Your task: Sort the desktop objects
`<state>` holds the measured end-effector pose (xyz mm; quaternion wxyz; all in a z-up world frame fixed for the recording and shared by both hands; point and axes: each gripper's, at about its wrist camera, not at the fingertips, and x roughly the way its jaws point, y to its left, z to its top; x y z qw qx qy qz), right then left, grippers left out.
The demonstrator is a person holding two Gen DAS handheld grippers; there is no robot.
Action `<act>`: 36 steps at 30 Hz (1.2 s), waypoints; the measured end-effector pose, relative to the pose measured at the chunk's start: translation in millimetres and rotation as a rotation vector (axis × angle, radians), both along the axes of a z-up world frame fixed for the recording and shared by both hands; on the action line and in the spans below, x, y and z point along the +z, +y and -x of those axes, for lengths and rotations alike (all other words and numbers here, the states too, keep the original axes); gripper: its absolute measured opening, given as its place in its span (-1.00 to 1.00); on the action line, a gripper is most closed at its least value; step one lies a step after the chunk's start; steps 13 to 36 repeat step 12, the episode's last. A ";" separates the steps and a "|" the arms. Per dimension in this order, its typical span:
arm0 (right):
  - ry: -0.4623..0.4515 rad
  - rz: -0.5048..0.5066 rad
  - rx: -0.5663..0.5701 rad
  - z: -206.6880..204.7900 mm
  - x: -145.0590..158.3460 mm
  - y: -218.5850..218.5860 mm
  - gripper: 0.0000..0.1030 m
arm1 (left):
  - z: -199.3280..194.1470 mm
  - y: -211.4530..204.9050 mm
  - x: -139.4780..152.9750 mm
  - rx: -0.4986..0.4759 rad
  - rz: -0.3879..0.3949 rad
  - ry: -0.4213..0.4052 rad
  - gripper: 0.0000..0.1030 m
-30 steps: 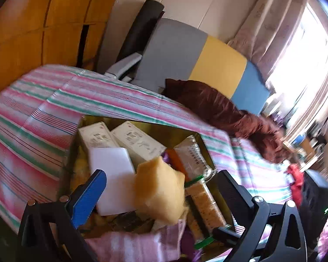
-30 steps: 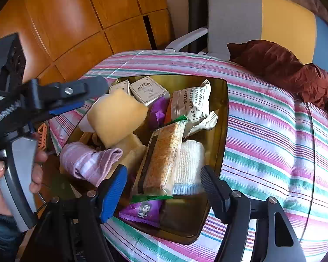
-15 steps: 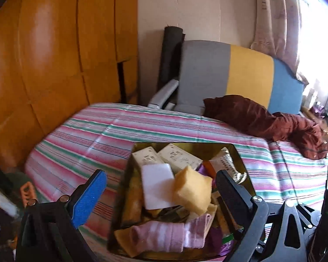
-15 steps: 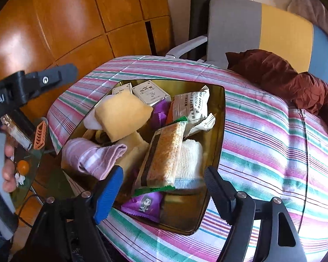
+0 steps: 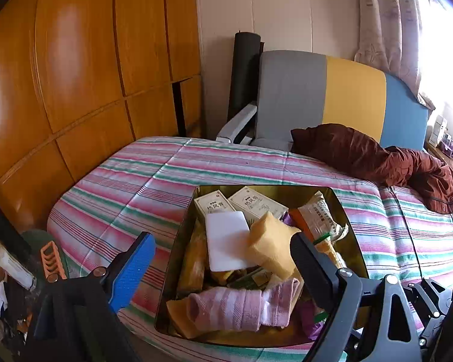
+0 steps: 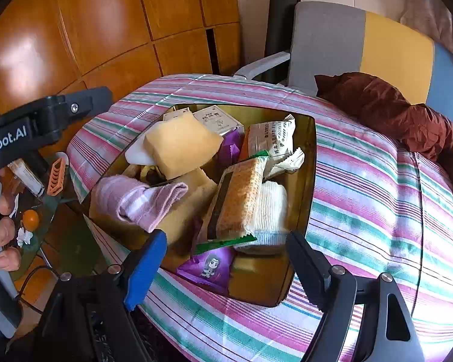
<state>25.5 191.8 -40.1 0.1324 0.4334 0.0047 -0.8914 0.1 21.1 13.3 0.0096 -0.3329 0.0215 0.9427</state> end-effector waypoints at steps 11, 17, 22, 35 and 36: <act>0.026 -0.019 -0.028 -4.6 3.3 4.6 0.62 | -2.3 -10.6 -1.9 0.043 -0.011 0.020 0.60; 0.037 -0.020 -0.039 -5.3 4.9 6.5 0.62 | -2.4 -11.7 -1.6 0.044 -0.014 0.020 0.60; 0.037 -0.020 -0.039 -5.3 4.9 6.5 0.62 | -2.4 -11.7 -1.6 0.044 -0.014 0.020 0.60; 0.037 -0.020 -0.039 -5.3 4.9 6.5 0.62 | -2.4 -11.7 -1.6 0.044 -0.014 0.020 0.60; 0.037 -0.020 -0.039 -5.3 4.9 6.5 0.62 | -2.4 -11.7 -1.6 0.044 -0.014 0.020 0.60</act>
